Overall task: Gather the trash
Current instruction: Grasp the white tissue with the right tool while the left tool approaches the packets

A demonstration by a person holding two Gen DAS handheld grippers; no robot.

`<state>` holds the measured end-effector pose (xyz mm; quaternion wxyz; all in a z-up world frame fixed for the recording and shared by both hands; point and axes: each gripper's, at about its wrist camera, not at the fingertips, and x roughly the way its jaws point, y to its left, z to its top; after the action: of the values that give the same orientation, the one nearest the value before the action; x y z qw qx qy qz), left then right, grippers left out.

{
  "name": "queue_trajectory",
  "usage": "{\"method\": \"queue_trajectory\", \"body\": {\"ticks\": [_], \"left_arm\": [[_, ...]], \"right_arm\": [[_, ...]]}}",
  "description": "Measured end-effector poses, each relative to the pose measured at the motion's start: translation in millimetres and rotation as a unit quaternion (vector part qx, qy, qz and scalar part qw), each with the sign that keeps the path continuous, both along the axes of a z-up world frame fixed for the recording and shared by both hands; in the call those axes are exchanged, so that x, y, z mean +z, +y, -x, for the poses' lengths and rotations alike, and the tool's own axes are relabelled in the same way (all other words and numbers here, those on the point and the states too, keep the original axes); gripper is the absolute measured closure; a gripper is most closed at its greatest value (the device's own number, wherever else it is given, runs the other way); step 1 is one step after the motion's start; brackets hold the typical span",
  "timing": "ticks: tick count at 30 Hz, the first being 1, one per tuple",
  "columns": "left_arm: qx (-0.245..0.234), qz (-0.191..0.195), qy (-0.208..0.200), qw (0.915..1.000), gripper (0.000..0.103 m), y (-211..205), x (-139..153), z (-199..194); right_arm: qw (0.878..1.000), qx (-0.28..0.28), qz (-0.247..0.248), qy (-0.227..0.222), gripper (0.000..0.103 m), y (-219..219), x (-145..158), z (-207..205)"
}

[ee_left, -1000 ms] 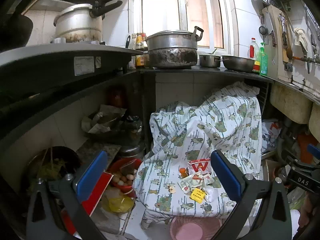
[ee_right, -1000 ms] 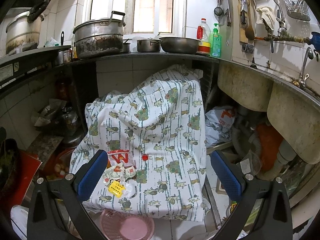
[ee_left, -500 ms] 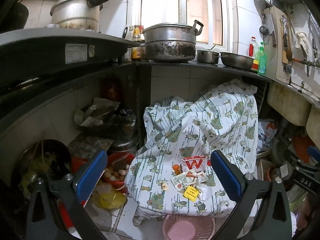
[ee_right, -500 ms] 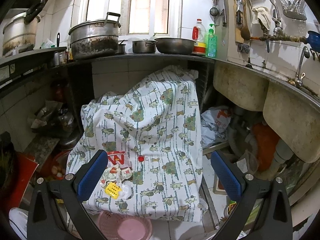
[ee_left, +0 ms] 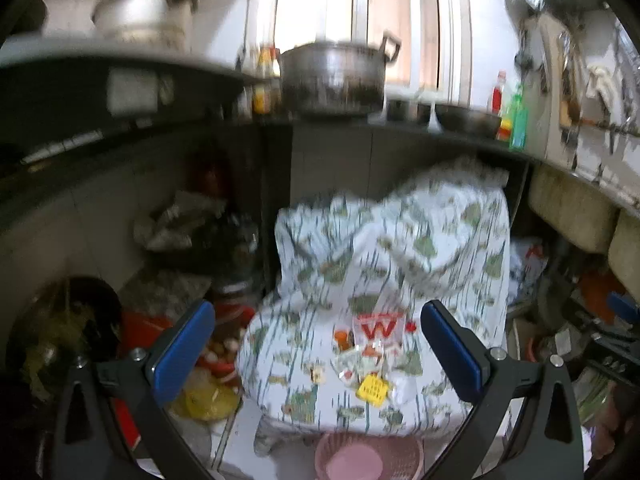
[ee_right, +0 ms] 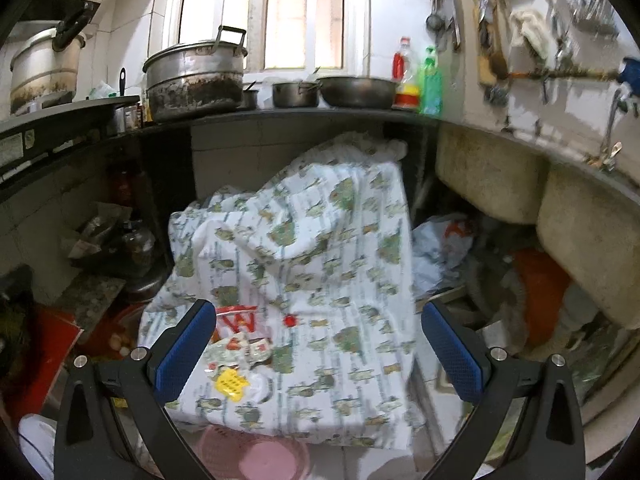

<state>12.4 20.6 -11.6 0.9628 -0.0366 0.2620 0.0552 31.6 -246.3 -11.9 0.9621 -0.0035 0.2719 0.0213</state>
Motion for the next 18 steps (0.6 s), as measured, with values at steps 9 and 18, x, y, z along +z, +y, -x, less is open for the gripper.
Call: {"method": "queue_trajectory", "body": {"ticks": [9,18], "left_arm": [[-0.036,-0.001,0.099,0.9945,0.007,7,-79,-83],[-0.064,0.088,0.264,0.9583,0.038,5,-198,-149]], "right_arm": [[0.990,0.082,-0.017,0.117,0.034,11,-71,-71],[0.965,0.080,-0.047,0.244,0.079,12,-194,-126]]}}
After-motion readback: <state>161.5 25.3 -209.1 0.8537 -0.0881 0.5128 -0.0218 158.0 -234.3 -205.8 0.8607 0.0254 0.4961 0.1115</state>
